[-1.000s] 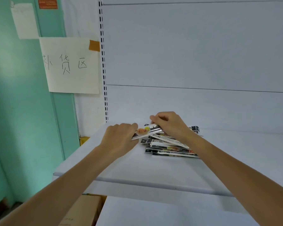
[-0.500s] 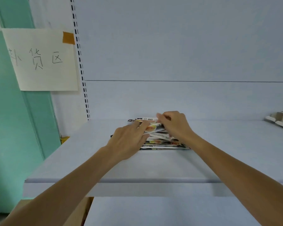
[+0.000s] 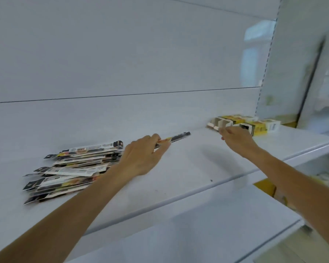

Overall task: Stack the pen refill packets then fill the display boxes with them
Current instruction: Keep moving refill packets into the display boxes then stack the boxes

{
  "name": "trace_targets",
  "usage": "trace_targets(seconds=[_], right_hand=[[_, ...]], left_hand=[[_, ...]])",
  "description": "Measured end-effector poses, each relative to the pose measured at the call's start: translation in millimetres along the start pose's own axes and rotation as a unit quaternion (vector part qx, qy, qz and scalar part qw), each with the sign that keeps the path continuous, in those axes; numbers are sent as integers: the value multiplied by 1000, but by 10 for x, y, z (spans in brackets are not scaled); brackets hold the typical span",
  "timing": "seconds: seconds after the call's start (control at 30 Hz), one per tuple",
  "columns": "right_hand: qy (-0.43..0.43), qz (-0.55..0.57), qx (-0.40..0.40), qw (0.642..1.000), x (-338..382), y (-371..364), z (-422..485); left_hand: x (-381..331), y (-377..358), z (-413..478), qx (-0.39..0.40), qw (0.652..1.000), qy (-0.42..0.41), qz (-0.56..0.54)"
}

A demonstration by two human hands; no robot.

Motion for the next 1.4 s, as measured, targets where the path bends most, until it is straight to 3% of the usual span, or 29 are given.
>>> trace_targets(seconds=[0.13, 0.27, 0.43, 0.63, 0.9, 1.03, 1.23, 1.4], right_hand=[[-33, -80, -51, 995, -731, 706, 51], [-60, -59, -109, 990, -1428, 1358, 61], [-74, -59, -110, 989, -2265, 1851, 148], [-80, -111, -83, 987, -2853, 2288, 298], [-61, -60, -74, 994, -3279, 2168, 588], [-37, -72, -54, 995, -3306, 2088, 1153], [71, -47, -42, 995, -2705, 1990, 2213], [204, -44, 12, 978, -2335, 1588, 2460]], left_hand=[[-837, -453, 447, 33, 999, -27, -27], [-1733, -954, 785, 89, 993, -60, -56], [-2558, -1385, 1111, 94, 989, -70, -89], [-3038, -1753, 1401, 118, 978, -48, -168], [-3371, -2032, 1847, 134, 973, -71, -172], [-3315, -1994, 2160, 115, 978, -65, -163], [-2750, -1735, 2638, 34, 984, 34, -174], [-2385, -1603, 2720, -15, 975, 112, -191]])
Point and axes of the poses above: each hand's wrist, its own z-axis towards the middle knuckle, its own y-axis out of the back of the hand, x = y × z, the point moved 7 cm from there along z, towards the middle knuckle, and after that the axes turned 2 degrees about z, right-handed, at the moved point
